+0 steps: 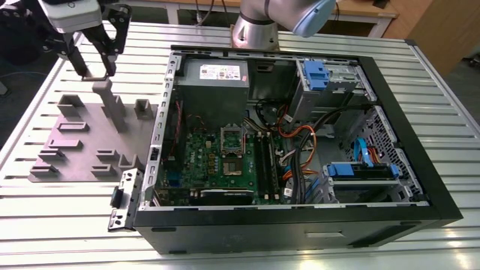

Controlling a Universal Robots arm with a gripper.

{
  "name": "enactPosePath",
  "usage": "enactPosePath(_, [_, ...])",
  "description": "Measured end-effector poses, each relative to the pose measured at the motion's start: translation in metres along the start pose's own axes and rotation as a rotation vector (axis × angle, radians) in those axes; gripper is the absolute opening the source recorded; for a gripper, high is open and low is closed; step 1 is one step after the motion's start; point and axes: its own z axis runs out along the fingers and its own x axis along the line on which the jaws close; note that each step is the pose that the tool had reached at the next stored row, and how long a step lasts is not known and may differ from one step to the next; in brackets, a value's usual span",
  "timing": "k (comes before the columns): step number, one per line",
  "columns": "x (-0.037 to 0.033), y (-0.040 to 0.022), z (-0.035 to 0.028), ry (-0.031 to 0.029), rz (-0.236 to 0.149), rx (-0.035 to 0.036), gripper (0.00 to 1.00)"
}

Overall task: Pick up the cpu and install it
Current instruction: 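Pick up the cpu and move it towards the insertion slot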

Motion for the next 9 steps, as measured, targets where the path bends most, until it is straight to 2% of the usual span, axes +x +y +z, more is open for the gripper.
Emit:
enactPosePath(4, [-0.0023, -0.0057, -0.0001, 0.0000, 0.000, 0.0000, 0.45])
enactPosePath(9, [-0.0093, -0.0087, -0.0002, 0.0001, 0.000, 0.0000, 0.45])
